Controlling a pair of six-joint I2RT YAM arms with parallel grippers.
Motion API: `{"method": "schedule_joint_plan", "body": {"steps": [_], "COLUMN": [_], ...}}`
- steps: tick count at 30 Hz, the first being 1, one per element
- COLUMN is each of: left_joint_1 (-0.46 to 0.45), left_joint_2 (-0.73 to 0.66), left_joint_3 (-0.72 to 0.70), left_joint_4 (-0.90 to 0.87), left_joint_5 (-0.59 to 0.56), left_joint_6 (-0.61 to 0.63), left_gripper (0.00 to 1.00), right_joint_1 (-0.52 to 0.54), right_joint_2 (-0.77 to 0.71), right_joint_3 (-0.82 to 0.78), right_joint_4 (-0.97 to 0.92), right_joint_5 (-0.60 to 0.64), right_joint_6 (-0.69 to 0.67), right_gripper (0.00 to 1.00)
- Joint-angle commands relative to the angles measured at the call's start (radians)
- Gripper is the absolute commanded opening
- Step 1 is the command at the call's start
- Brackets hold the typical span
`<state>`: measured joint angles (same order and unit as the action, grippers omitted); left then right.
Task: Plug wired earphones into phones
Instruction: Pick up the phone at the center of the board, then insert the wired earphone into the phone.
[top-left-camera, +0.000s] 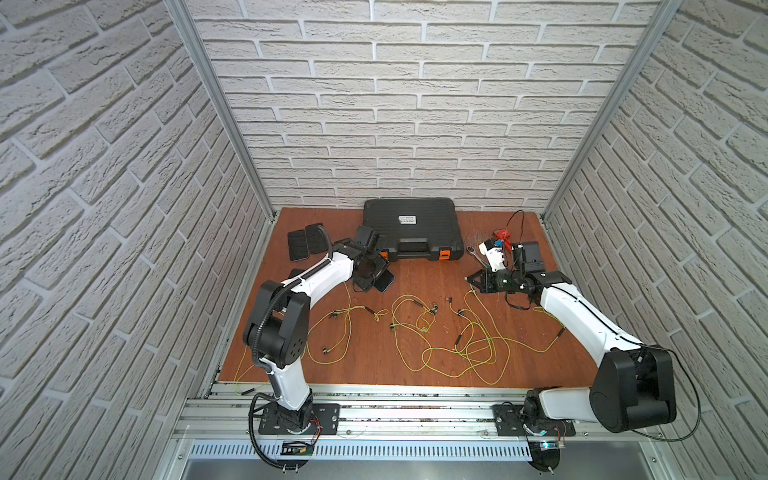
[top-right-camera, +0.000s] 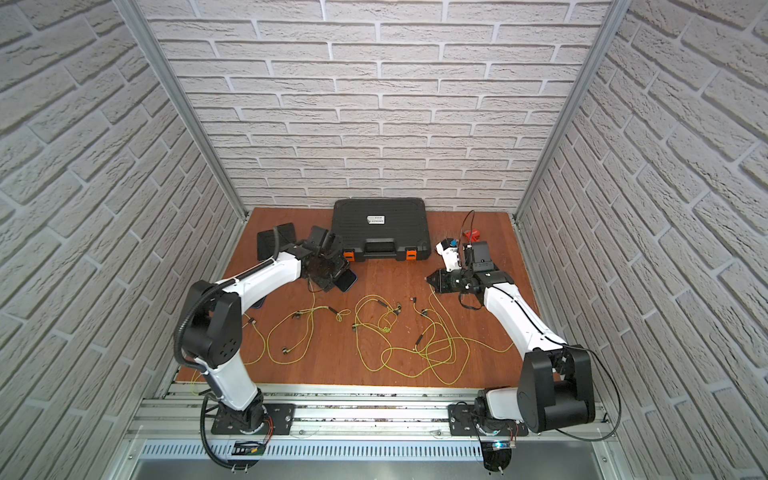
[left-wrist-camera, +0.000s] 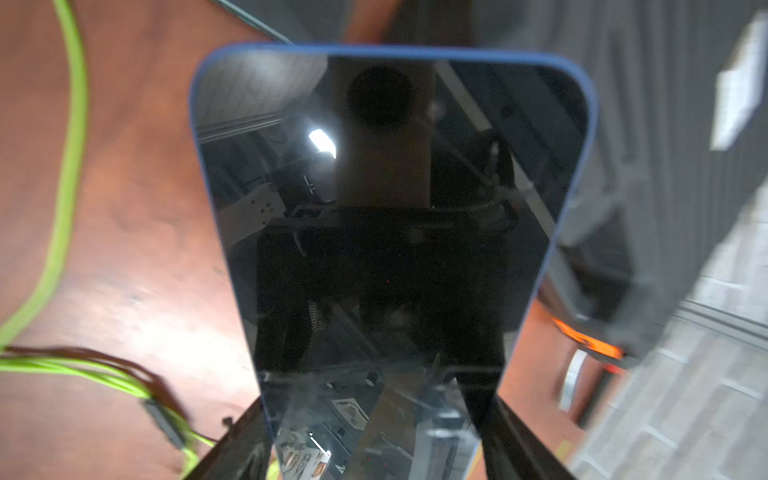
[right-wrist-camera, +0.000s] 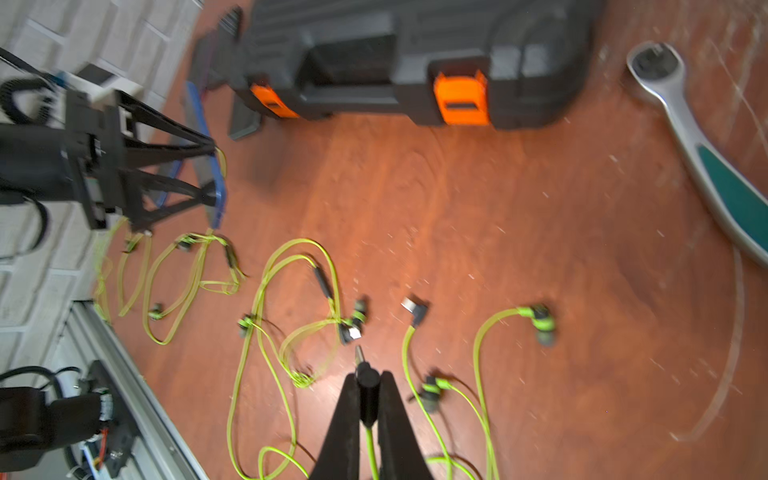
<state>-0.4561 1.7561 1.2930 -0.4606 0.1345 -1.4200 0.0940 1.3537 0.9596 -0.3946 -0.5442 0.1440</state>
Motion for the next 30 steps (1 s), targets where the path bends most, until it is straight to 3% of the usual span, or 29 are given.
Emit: {"method": "schedule_joint_plan", "body": {"steps": [1, 5, 11, 18, 30], "left_joint_1": [-0.017, -0.045, -0.069, -0.088, -0.105], "left_joint_2": [-0.039, -0.06, -0.056, -0.051, -0.064], "left_joint_3": [-0.025, -0.019, -0.038, -0.042, -0.046], "left_joint_4": [0.203, 0.278, 0.4, 0.467, 0.483], "left_joint_5": [0.101, 0.143, 0.187, 0.188, 0.163], "left_joint_6": [-0.094, -0.153, -0.346, -0.5, -0.577], "left_gripper": [0.42, 0.41, 0.29, 0.23, 0.19], "right_joint_1": [0.05, 0.105, 0.173, 0.242, 0.295], "right_joint_2": [-0.015, 0.001, -0.002, 0.012, 0.086], "right_joint_3": [-0.004, 0.007, -0.041, -0.097, -0.092], "right_joint_4": [0.1, 0.146, 0.349, 0.565, 0.703], "right_joint_5": [-0.03, 0.026, 0.09, 0.206, 0.229], "right_joint_6": [0.049, 0.064, 0.129, 0.152, 0.148], "right_gripper": [0.06, 0.06, 0.06, 0.06, 0.06]}}
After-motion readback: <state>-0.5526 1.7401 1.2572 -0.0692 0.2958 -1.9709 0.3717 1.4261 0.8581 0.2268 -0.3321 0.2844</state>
